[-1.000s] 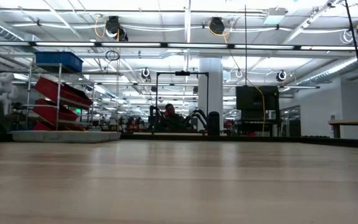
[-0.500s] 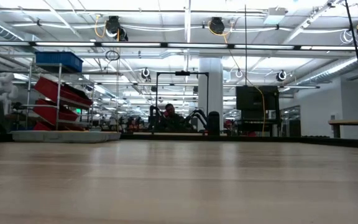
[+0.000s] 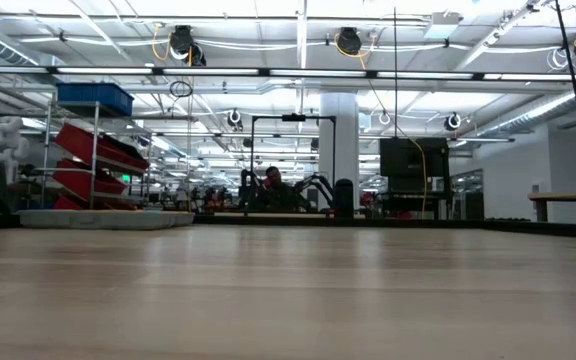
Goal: Coil cords
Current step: Coil the white wire on the spool
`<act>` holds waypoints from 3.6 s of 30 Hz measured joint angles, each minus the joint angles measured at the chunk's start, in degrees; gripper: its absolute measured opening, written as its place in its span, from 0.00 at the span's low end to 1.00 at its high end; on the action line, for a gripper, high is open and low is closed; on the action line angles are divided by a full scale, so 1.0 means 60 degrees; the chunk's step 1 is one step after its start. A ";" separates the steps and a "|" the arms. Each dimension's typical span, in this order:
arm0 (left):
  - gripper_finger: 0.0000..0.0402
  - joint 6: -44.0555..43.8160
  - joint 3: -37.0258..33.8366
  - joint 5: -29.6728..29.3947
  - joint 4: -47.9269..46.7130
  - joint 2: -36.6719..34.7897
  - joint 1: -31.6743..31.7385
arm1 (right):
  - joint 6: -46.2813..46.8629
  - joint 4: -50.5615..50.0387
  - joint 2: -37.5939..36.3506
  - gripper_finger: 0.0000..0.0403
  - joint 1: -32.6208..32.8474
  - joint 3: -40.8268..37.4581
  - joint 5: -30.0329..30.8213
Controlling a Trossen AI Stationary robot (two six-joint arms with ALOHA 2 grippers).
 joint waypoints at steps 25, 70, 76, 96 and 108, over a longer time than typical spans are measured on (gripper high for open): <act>0.00 0.0155 0.0004 -0.0621 -0.0027 0.0000 0.0000 | -0.0595 0.8757 0.1560 0.23 -0.0054 -0.4271 0.2216; 0.00 0.0136 0.0004 -0.0729 -0.0318 0.0000 -0.0046 | -0.0872 0.9308 0.1596 0.20 -0.0263 -0.4273 0.2807; 0.00 0.0142 0.0004 -0.0110 -0.0397 0.0000 -0.0087 | -0.3429 0.9325 0.0886 0.20 0.0381 -0.4273 0.5863; 0.00 -0.0874 0.0011 0.2419 -0.1239 0.0000 0.0586 | -0.5193 0.6728 -0.0190 0.20 -0.0107 -0.2823 0.4197; 0.00 -0.0863 0.0011 0.2856 -0.1235 0.0000 0.0576 | -0.4825 0.6111 -0.0183 0.20 -0.0209 -0.2659 0.4225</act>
